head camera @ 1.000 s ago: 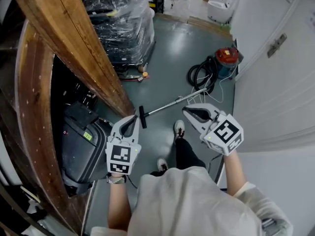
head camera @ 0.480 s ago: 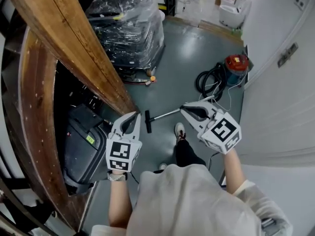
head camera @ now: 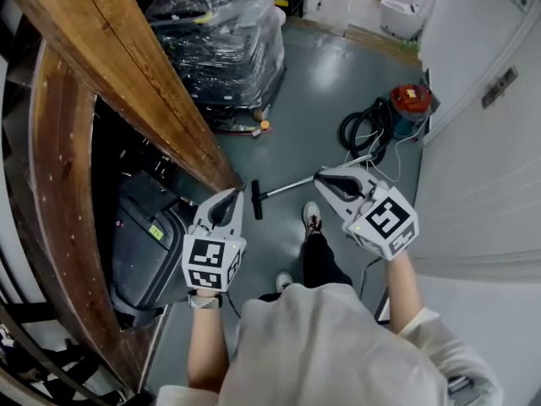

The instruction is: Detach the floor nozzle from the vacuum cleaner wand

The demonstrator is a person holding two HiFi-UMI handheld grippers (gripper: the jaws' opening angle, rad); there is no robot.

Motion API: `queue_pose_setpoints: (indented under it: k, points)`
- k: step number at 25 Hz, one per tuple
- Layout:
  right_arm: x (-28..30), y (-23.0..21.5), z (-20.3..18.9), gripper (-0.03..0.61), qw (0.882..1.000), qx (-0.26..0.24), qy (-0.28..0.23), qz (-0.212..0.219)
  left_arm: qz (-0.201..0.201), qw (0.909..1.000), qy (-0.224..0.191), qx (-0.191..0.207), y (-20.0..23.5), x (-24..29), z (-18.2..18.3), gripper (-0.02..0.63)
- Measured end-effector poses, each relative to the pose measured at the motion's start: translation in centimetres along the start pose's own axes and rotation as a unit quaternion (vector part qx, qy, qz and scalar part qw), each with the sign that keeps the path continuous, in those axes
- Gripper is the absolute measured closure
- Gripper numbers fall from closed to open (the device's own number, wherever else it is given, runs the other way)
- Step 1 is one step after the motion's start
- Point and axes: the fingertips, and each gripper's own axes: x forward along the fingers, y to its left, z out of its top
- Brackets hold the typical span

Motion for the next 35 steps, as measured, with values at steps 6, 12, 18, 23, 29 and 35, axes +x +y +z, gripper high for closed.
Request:
queue_pose_setpoints:
  k: [6, 12, 18, 23, 29, 35]
  points:
    - [-0.4, 1.5, -1.5, 0.551, 1.0, 0.01, 0.011, -0.002, -0.01, 0.9999, 0.013, -0.002, -1.2, -0.7, -1.5, 0.617]
    - [-0.2, 1.7, -2.6, 0.551, 1.0, 0.015, 0.022, 0.004, -0.02, 0.9994, 0.021, -0.018, -1.5, -0.1, -3.3, 0.617]
    - [0.5, -0.1, -3.5, 0.551, 0.999, 0.026, 0.027, 0.003, -0.025, 0.9992, 0.029, -0.008, -1.6, 1.7, -3.5, 0.617]
    - [1.7, -2.2, -4.1, 0.551, 0.999, 0.031, 0.027, 0.007, -0.027, 0.9985, 0.047, 0.011, -1.2, 3.5, -3.5, 0.617]
    - [4.2, -3.7, -4.8, 0.551, 0.999, 0.03, 0.03, 0.02, -0.031, 0.9976, 0.059, 0.021, -0.2, 5.7, -3.9, 0.617]
    - [6.1, -5.5, -6.3, 0.551, 0.998, 0.03, 0.039, 0.025, -0.026, 0.9979, 0.057, 0.017, 1.0, 8.7, -5.0, 0.617]
